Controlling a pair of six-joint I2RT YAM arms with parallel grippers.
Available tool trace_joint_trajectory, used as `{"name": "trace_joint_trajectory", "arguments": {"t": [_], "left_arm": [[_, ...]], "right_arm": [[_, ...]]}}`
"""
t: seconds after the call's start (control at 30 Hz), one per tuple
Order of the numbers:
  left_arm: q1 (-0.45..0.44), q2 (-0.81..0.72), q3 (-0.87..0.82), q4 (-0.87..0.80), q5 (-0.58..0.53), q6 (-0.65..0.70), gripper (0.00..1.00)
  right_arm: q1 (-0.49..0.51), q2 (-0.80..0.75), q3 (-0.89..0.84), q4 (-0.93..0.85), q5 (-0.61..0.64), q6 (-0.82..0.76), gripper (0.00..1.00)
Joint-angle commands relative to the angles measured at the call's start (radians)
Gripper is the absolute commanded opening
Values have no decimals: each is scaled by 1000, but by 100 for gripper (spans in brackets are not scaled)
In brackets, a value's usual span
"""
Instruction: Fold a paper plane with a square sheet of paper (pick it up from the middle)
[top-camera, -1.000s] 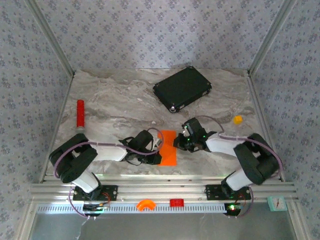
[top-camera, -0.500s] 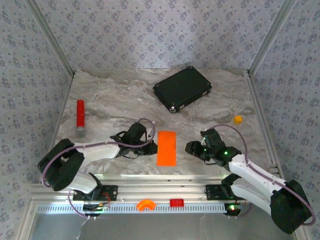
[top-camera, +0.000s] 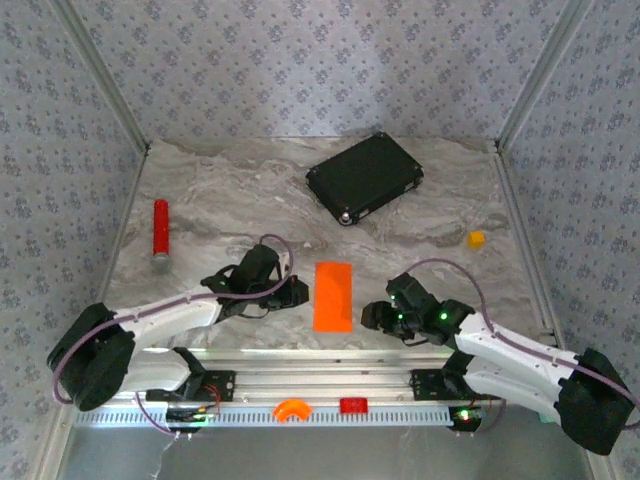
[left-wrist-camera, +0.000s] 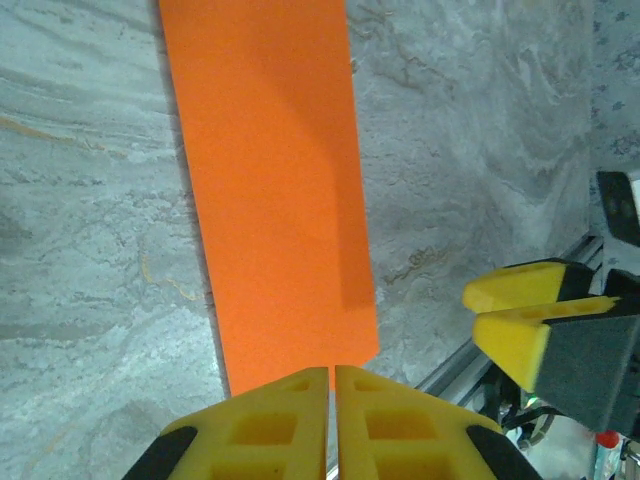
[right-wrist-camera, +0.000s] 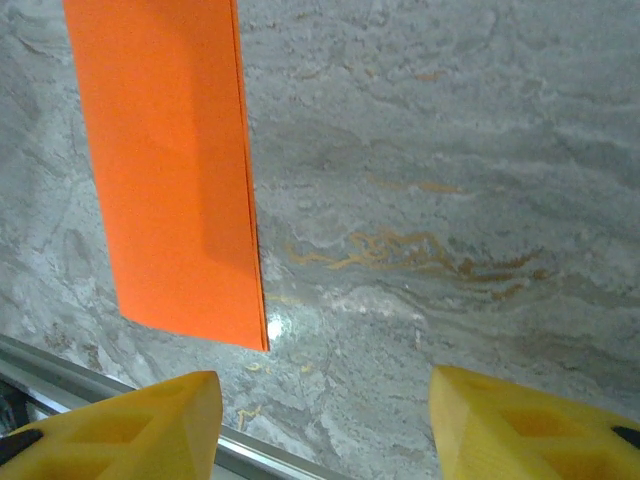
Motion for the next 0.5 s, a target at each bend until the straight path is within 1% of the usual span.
{"name": "trace_joint_trajectory", "arguments": {"t": [0.0,0.1,0.17,0.33,0.43,0.47], "left_arm": [[17,-45,-4,-57,-6,-10,12],[36,-66,-5,-55,-5,-9,12],[63,-56,-2,-29,26,-10,13],[127,40,78,14,160,-22,14],[137,92,150,-13,186,12,14],[142,112,175,-23,191,20,14]], "right_arm": [[30,-28,16,-46,50,64,58],[42,-23,22,-47,48,70,57],[43,-15,39,-67,48,64,56],[39,-20,62,-94,66,63,54],[35,-8,76,-85,58,65,54],[32,2,81,-101,36,74,54]]}}
